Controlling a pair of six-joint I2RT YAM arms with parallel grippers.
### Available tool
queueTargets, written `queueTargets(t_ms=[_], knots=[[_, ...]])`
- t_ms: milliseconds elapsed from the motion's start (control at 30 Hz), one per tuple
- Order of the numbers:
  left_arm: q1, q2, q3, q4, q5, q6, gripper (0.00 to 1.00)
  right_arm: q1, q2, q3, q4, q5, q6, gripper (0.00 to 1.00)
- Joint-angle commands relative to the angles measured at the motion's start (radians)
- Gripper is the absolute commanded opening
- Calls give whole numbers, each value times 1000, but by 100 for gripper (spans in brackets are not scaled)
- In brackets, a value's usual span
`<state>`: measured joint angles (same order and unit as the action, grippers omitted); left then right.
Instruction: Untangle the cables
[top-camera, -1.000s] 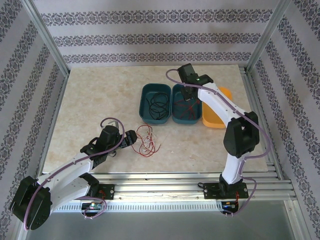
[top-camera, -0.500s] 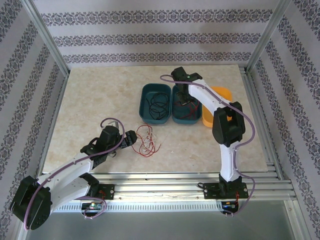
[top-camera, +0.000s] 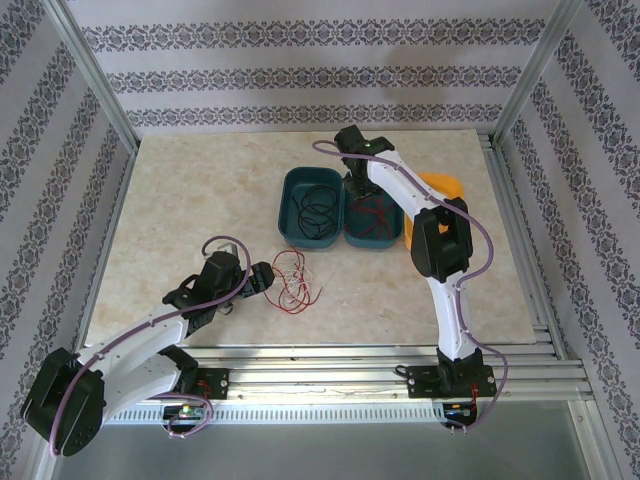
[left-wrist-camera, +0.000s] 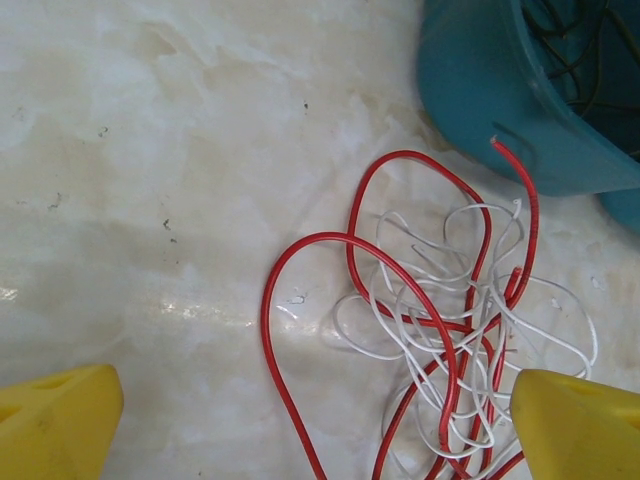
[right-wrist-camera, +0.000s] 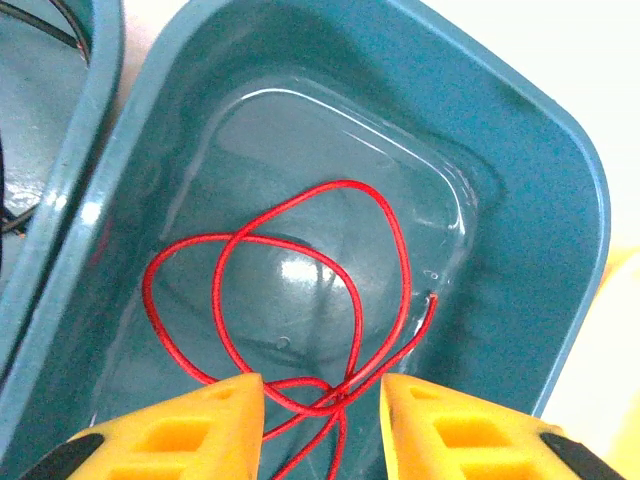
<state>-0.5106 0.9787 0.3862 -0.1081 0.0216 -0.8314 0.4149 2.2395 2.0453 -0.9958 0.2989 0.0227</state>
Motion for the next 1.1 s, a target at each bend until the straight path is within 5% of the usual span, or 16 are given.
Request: queueTargets(t_ms=[0, 600, 700, 800, 1067], knots=[[-3, 15, 8, 0, -11, -7, 99, 1, -36, 18, -38, -34, 11, 35], [-4, 62, 16, 50, 14, -13, 99, 144, -629, -557, 256, -183, 170, 52], [-4, 76, 13, 69, 25, -15, 93, 192, -710, -682, 319, -212, 222, 67], [-3, 91, 7, 95, 41, -20, 82, 263, -774, -783, 369, -215, 284, 97], [-21, 175, 8, 127, 80, -70, 60, 470, -819, -944, 416, -67, 444, 98]])
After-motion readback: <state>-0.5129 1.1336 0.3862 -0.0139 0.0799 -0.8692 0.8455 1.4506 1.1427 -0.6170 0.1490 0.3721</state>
